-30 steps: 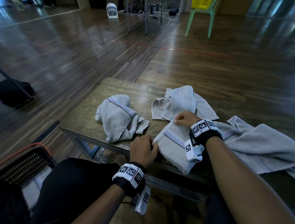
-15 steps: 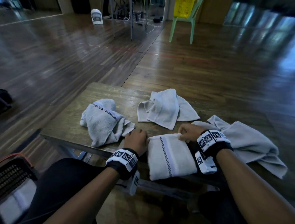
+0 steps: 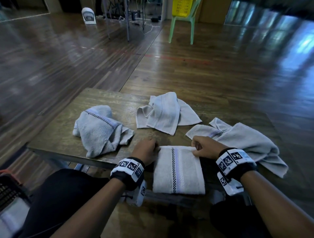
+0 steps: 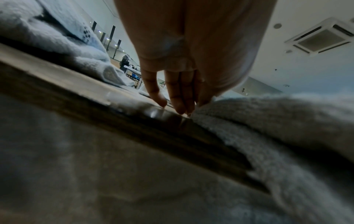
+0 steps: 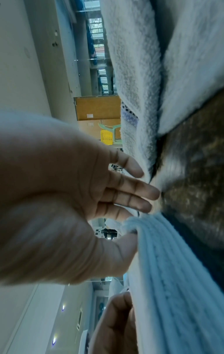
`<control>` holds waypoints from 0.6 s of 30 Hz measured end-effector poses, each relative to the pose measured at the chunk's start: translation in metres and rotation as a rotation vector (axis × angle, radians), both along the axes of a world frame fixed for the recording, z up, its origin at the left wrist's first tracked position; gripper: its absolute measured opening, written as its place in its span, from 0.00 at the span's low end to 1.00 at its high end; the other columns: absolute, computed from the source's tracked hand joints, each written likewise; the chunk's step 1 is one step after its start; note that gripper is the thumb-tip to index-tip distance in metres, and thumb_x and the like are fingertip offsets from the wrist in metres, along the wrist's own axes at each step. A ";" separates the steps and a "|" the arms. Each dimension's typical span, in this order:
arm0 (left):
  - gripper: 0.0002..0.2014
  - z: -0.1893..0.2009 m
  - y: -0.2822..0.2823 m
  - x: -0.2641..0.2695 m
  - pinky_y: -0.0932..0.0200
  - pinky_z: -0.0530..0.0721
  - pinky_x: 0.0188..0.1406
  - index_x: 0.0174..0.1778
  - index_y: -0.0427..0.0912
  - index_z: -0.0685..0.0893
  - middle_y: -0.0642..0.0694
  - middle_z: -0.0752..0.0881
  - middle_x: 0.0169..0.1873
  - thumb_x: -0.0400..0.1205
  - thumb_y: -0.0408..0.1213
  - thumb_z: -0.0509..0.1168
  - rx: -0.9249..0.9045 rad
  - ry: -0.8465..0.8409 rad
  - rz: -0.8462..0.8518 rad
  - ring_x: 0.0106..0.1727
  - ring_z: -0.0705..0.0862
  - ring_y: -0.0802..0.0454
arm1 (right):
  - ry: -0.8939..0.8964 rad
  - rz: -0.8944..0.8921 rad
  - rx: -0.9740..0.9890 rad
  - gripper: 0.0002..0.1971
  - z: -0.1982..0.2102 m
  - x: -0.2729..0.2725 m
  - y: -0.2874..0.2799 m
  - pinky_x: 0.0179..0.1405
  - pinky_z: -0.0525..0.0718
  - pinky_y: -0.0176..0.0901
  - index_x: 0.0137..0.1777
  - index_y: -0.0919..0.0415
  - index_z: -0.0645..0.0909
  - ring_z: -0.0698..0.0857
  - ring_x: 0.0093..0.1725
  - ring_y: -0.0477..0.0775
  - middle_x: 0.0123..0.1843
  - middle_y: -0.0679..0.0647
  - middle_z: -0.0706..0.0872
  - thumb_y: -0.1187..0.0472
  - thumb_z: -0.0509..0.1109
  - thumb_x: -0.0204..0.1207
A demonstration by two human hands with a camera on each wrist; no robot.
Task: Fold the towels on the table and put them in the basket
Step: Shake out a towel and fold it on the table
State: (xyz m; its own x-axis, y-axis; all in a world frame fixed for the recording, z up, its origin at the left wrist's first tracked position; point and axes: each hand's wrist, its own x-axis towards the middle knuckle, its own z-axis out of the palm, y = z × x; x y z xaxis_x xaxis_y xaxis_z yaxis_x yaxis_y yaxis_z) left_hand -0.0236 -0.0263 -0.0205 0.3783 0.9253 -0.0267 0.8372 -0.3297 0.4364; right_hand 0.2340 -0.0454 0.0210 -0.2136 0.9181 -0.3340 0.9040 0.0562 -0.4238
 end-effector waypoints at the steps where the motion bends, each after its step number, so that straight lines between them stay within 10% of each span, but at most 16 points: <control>1: 0.10 0.001 0.000 0.000 0.46 0.79 0.52 0.51 0.41 0.78 0.41 0.83 0.51 0.82 0.43 0.60 0.008 0.004 0.003 0.54 0.79 0.41 | -0.002 0.006 0.004 0.09 0.000 0.000 0.001 0.40 0.79 0.43 0.41 0.49 0.73 0.81 0.38 0.48 0.37 0.46 0.81 0.59 0.72 0.69; 18: 0.09 0.006 -0.003 0.002 0.49 0.79 0.50 0.54 0.42 0.78 0.43 0.82 0.54 0.82 0.41 0.60 0.017 -0.049 0.007 0.54 0.80 0.43 | 0.009 0.005 0.104 0.03 -0.006 0.003 0.003 0.52 0.83 0.48 0.47 0.53 0.78 0.82 0.48 0.48 0.48 0.49 0.83 0.58 0.68 0.76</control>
